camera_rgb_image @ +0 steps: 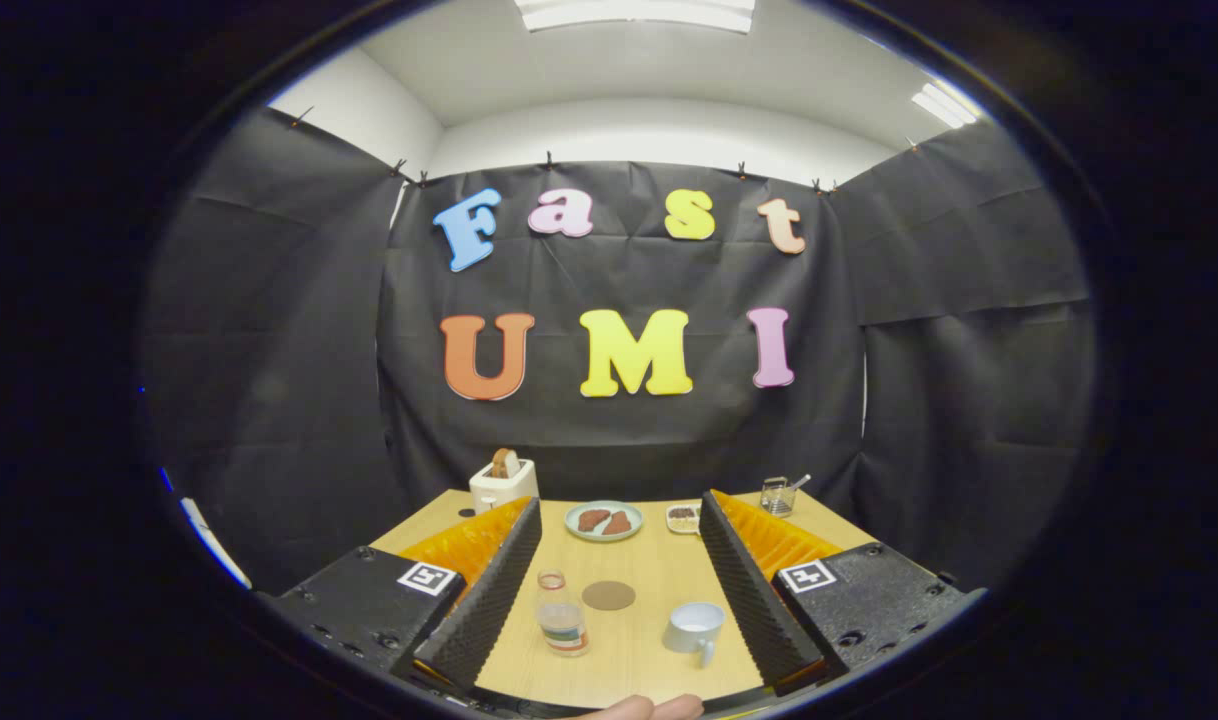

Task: Take the bottle from table, then pour the juice into the cup, finally place the bottle on the coaster

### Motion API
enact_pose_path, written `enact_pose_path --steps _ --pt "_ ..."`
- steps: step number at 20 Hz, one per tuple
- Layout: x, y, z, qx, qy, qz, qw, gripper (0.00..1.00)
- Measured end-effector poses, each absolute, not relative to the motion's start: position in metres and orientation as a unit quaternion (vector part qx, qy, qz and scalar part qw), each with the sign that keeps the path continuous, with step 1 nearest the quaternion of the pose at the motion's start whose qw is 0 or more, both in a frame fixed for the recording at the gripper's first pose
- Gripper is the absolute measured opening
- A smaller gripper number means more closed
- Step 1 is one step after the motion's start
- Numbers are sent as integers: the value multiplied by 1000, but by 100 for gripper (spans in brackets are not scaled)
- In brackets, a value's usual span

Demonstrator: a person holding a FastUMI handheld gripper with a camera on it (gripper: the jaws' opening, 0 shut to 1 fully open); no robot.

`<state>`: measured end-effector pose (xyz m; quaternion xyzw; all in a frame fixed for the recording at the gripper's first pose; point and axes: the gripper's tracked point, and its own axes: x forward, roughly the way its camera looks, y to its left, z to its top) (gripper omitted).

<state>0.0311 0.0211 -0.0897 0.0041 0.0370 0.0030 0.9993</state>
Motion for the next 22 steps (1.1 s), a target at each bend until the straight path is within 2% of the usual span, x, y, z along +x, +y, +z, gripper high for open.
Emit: enact_pose_path --steps 14,22 --pt "60 56 -192 0 41 32 999 100" --pt "82 72 -257 -34 68 20 997 100"
